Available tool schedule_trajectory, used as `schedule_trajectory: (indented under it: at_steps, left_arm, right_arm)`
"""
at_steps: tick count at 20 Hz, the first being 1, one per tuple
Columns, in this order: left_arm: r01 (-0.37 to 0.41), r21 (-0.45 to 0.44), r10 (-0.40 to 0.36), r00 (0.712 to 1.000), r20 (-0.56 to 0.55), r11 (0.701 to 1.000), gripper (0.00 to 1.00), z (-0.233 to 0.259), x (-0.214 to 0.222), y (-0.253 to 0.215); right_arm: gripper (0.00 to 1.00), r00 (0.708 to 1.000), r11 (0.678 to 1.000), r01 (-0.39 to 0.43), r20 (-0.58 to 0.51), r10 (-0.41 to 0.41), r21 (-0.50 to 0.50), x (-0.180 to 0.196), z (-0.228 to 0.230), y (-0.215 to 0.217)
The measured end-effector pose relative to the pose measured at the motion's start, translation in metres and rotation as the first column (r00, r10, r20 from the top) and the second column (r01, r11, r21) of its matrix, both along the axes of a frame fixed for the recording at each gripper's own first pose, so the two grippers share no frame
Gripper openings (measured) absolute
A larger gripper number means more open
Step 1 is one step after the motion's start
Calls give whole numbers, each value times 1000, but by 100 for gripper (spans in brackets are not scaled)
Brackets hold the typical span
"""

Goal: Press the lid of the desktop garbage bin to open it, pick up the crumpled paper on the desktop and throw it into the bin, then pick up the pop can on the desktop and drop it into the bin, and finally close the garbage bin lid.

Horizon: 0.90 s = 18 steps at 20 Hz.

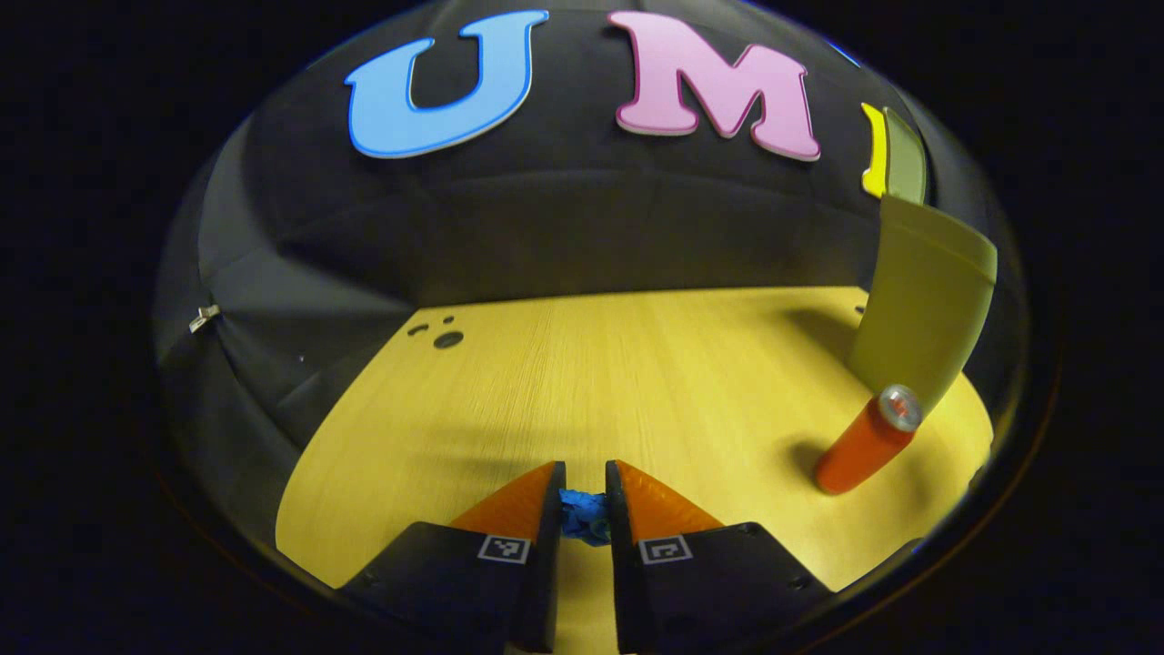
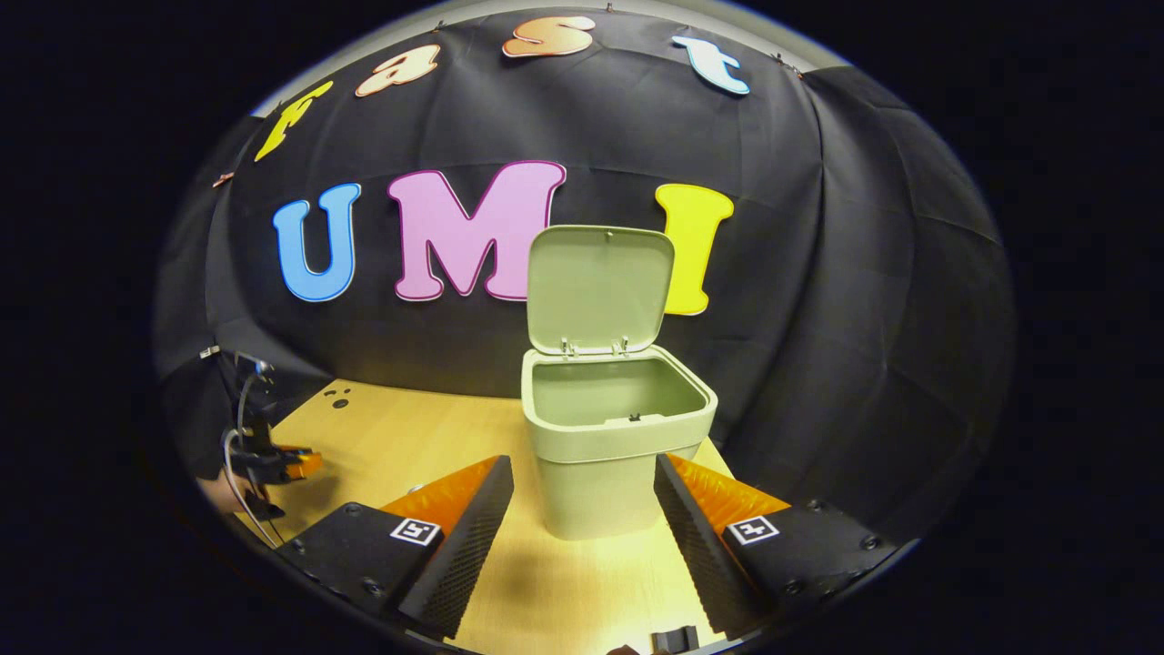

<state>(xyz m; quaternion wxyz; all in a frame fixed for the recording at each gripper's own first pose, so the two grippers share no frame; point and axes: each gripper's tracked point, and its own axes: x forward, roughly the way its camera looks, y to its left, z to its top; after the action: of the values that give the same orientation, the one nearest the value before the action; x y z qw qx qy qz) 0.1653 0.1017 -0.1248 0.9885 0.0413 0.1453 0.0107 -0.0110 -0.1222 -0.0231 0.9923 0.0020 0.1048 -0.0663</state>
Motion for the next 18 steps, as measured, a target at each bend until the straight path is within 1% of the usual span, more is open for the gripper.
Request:
schedule_trajectory:
  at_steps: [2,3,4,6,8,9,10,11,12,14,15,16,18]
  left_arm:
    - [10,-20,-9,999,45,1000,30,39,0,-22]
    - [17,-22,-15,997,71,1000,27,56,1,-33]
    - [30,-23,-27,995,98,999,29,77,2,-49]
    - [69,-27,-65,989,131,997,29,105,6,-83]
    - [108,-27,-103,983,153,994,27,123,8,-117]
    - [120,-23,-115,980,164,992,29,130,9,-133]
    - [128,-23,-122,978,169,992,27,135,9,-145]
    - [139,-34,-130,975,180,990,29,140,7,-158]
    - [155,-48,-144,973,183,987,27,145,6,-172]
    - [197,-56,-184,967,178,979,29,155,1,-201]
    - [224,-53,-211,960,182,973,31,162,2,-217]
    - [254,-45,-241,951,194,966,29,173,3,-236]
    - [325,-28,-310,922,234,945,29,197,6,-279]
  right_arm:
    - [98,1000,1000,-13,5,13,11,7,-1,-16]
    - [98,1000,1000,-18,13,17,17,10,-1,-25]
    - [98,1000,1000,-22,16,22,18,13,-3,-33]
    - [98,1000,999,-27,11,26,22,17,-8,-51]
    - [98,999,999,-30,13,30,34,19,-12,-67]
    - [98,999,999,-36,10,36,29,19,-14,-73]
    - [98,999,999,-47,7,47,20,20,-16,-77]
    - [98,998,998,-63,7,63,18,20,-17,-78]
    - [97,997,996,-81,7,81,21,20,-17,-77]
    - [97,994,993,-109,6,109,34,19,-22,-77]
    - [97,993,992,-118,2,118,39,18,-26,-77]
    - [97,992,992,-123,-3,123,41,17,-30,-79]
    - [97,993,991,-120,-13,121,53,11,-38,-83]
